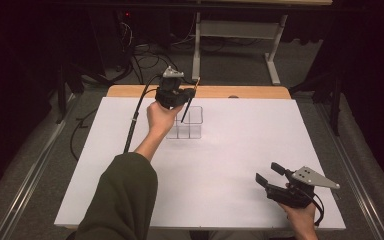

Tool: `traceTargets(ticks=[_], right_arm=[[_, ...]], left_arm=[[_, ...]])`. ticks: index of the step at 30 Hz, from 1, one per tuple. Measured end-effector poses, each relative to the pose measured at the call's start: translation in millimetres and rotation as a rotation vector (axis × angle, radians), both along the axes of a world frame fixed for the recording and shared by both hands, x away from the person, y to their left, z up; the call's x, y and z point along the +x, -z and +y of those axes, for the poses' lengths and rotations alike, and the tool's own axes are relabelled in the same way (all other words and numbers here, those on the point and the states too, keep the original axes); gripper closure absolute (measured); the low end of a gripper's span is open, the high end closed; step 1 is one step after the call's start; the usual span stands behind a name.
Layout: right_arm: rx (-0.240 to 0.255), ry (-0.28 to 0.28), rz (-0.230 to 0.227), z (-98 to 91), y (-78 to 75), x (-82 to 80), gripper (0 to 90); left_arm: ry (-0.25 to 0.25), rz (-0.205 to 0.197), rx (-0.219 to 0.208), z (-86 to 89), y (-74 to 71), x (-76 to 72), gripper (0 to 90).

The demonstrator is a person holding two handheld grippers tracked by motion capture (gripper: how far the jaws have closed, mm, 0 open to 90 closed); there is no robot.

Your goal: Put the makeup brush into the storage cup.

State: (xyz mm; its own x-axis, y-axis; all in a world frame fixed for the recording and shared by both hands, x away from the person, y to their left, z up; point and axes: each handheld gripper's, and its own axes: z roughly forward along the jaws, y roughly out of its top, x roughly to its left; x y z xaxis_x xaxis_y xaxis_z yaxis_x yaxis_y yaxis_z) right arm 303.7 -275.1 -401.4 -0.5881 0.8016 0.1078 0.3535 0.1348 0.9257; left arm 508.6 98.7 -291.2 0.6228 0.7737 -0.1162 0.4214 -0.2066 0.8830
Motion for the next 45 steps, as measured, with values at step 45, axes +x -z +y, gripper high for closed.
traceTargets(ticks=[45], right_arm=[[-0.022,-0.005,-0.007,3.2,-0.4,-1.5,29.1]], left_arm=[[-0.036,0.010,0.048,8.3,18.6,1.5,83.3]])
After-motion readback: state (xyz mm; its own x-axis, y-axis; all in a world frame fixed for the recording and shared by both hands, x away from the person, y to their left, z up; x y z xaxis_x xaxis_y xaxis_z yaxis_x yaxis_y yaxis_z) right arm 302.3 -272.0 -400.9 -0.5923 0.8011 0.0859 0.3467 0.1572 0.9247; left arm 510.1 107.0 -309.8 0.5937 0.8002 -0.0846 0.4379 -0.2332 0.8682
